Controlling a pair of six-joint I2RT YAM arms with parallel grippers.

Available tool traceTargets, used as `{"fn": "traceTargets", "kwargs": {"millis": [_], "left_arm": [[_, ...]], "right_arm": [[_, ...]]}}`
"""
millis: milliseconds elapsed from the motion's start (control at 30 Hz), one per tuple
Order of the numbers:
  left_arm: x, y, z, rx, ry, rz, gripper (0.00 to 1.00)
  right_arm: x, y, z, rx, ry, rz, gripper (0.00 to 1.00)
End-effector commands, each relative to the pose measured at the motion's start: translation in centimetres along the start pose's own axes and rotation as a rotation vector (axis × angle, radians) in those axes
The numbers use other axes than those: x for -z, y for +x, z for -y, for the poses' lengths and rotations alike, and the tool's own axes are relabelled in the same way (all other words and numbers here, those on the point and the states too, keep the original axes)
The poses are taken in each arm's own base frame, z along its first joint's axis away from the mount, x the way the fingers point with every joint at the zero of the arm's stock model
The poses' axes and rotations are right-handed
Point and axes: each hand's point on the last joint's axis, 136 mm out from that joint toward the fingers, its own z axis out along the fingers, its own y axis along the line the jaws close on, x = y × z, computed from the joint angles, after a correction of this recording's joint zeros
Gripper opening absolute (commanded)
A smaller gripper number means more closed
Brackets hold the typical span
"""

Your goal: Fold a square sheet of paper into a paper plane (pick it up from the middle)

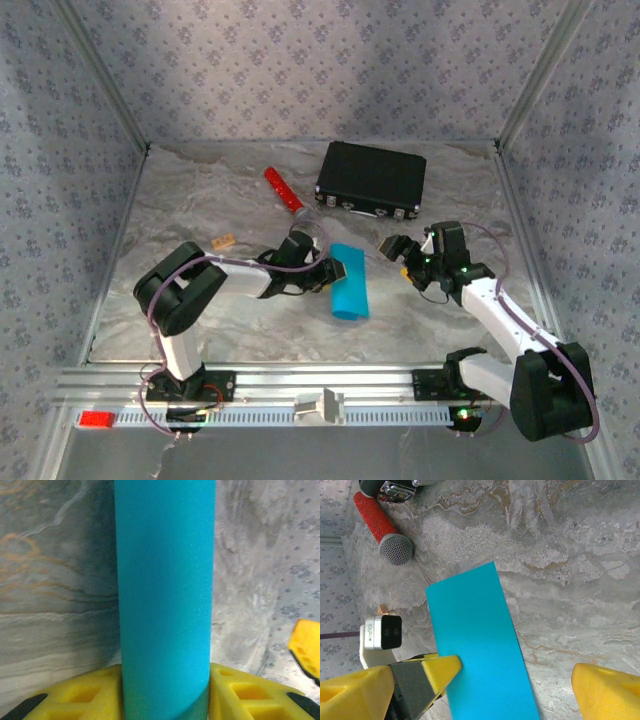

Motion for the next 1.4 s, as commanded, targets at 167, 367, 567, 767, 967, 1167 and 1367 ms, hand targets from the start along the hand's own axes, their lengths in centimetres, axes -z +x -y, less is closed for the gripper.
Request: {"fn": "traceTargets", "kwargs": {"millis": [167,367,567,767,967,1167,1367], "left_arm": [[0.1,0.4,-1.4,-0.080,-0.135,-0.006,0.49],[1.3,-0.1,-1.1,-0.158,-0.224,0.000,0.56],[2.6,-0.7,-0.9,-0.224,-0.292,0.017,0.57],[2.7,-0.6,-1.1,-0.238,-0.304,0.012,0.55],[3.3,-1.0,-1.8,-0.247,-0.370,0.022,0.52],[3.3,-1.2,-1.8,-0.239,-0.365,0.041,0.51],[3.3,-1.2,-2.2,-0.269,-0.389,0.021,0.50]], "right_arm": [[0.0,0.0,-0.6,0.019,-0.006,-0.011,0.93],[-0.2,0.0,-0.6,0.019,-0.001,-0.017,0.94],[-0.5,0.2,-0.5,0.019,0.005,-0.028,0.94],[-0.7,0.4,-0.7,0.024,0.004,-0.036,0.94],[-1.0,0.6,-0.5,0.023,0.011,-0.046,0.94],[-1.1,0.6,-0.5,0.024,0.013,-0.049,0.94],[-1.1,0.6,-0.6,0.025,0.015,-0.050,0.94]]}}
